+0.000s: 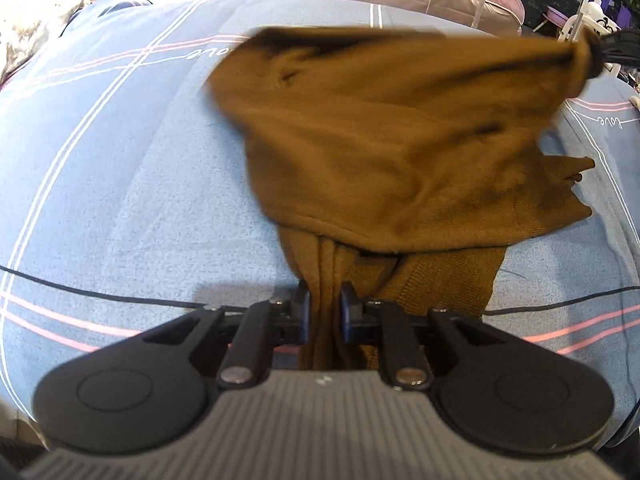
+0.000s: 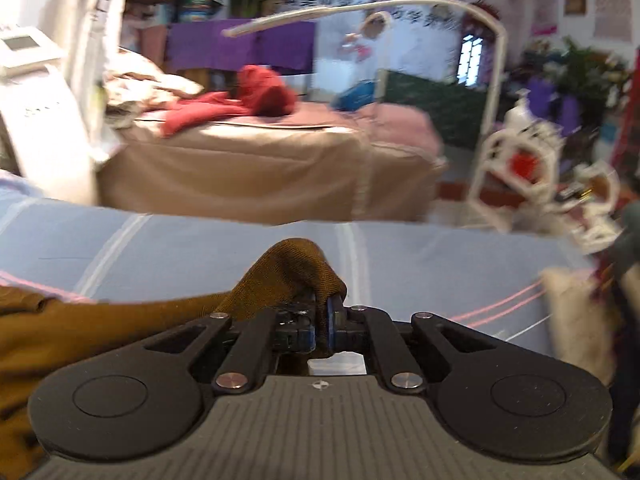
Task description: Fold small clothes
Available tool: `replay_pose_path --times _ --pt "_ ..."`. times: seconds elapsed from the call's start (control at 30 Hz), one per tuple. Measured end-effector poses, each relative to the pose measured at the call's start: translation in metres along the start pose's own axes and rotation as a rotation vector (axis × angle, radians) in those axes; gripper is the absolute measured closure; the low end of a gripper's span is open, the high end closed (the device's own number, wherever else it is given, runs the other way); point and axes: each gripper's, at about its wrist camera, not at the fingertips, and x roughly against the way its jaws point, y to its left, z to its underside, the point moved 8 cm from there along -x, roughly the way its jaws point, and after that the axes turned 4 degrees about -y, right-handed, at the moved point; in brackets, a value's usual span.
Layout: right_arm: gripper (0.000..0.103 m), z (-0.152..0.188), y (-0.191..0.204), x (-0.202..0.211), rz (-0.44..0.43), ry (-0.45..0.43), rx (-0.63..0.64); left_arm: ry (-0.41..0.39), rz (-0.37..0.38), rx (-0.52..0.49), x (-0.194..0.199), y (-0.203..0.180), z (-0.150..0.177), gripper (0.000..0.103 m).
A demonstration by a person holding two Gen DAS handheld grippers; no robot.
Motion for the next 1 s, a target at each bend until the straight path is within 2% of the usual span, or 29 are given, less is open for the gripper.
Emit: replay_pose_path --times 0.1,0.13,0.17,0.2,0.23,0.3,0.33,0.37,0.4,0.43,0.47,0.53,0.57,0.63,0.67,0.73,0.77,0.8,0.83,0.87,0.9,0.97,1.0 --pt "0.096 -0.001 -0.031 -0.008 0.128 -0.008 0.037 0.004 0.0 -0.002 -0.001 0.0 -0.001 0.088" --pt "0.084 0.003 -0.039 -0.011 0.153 0.021 0.027 0.006 0.003 0.002 -0.001 0.0 -0.001 0.088" --pt "0.065 0.009 -0.044 -0.011 0.14 0.065 -0.018 0.009 0.005 0.005 -0.001 0.0 -0.002 0.088" --pt "0.062 0.013 -0.041 -0.008 0.078 0.087 -0.083 0.012 0.005 0.004 -0.001 0.0 -0.003 0.086" --pt "0.063 0.017 -0.037 0.004 -0.013 0.07 -0.141 0.014 0.005 0.0 -0.001 0.0 -0.003 0.086" --pt "0.046 0.027 -0.02 0.03 -0.169 0.069 -0.188 0.021 0.007 -0.002 -0.002 0.0 -0.005 0.085" --pt "0.034 0.036 -0.005 0.045 -0.253 0.081 -0.19 0.025 0.007 0.002 -0.001 0.0 -0.006 0.082" --pt "0.032 0.044 0.012 0.063 -0.351 0.087 -0.182 0.028 0.003 0.006 0.001 0.001 -0.008 0.071" --pt "0.032 0.054 0.027 0.082 -0.443 0.088 -0.161 0.024 0.0 0.002 0.003 0.002 -0.01 0.052" --pt "0.032 0.065 0.042 0.1 -0.522 0.094 -0.117 0.014 -0.002 -0.009 0.006 0.001 -0.012 0.045" --pt "0.032 0.077 0.055 0.117 -0.586 0.096 -0.06 0.006 -0.004 -0.028 0.008 -0.001 -0.013 0.039" --pt "0.032 0.101 0.084 0.143 -0.686 0.115 0.082 0.014 -0.009 -0.058 0.004 -0.005 -0.009 0.039" --pt "0.034 0.114 0.096 0.148 -0.681 0.129 0.163 0.026 -0.001 -0.063 0.002 -0.007 -0.008 0.039" --pt "0.031 0.127 0.102 0.144 -0.577 0.124 0.266 0.054 0.025 -0.065 0.001 -0.013 -0.005 0.039" --pt "0.026 0.132 0.105 0.14 -0.565 0.133 0.287 0.062 0.044 -0.07 0.002 -0.016 -0.004 0.037" --pt "0.016 0.139 0.11 0.128 -0.601 0.188 0.303 0.06 0.079 -0.097 0.006 -0.026 -0.002 0.026" --pt "0.017 0.143 0.112 0.128 -0.597 0.182 0.298 0.049 0.089 -0.114 0.009 -0.032 -0.001 0.015" --pt "0.018 0.145 0.113 0.126 -0.584 0.17 0.288 0.037 0.094 -0.133 0.011 -0.038 0.0 0.008" --pt "0.028 0.145 0.111 0.124 -0.57 0.173 0.28 0.029 0.093 -0.156 0.011 -0.043 0.001 0.007" --pt "0.083 0.143 0.111 0.121 -0.539 0.174 0.278 0.026 0.073 -0.19 0.008 -0.048 0.004 0.008" --pt "0.095 0.142 0.11 0.123 -0.508 0.183 0.277 0.031 0.044 -0.22 0.006 -0.052 0.008 0.008" --pt "0.096 0.126 0.109 0.132 -0.546 0.196 0.186 0.036 0.037 -0.244 0.003 -0.056 0.013 0.009" --pt "0.096 0.116 0.115 0.142 -0.59 0.169 0.131 0.032 0.037 -0.239 0.003 -0.056 0.014 0.009"
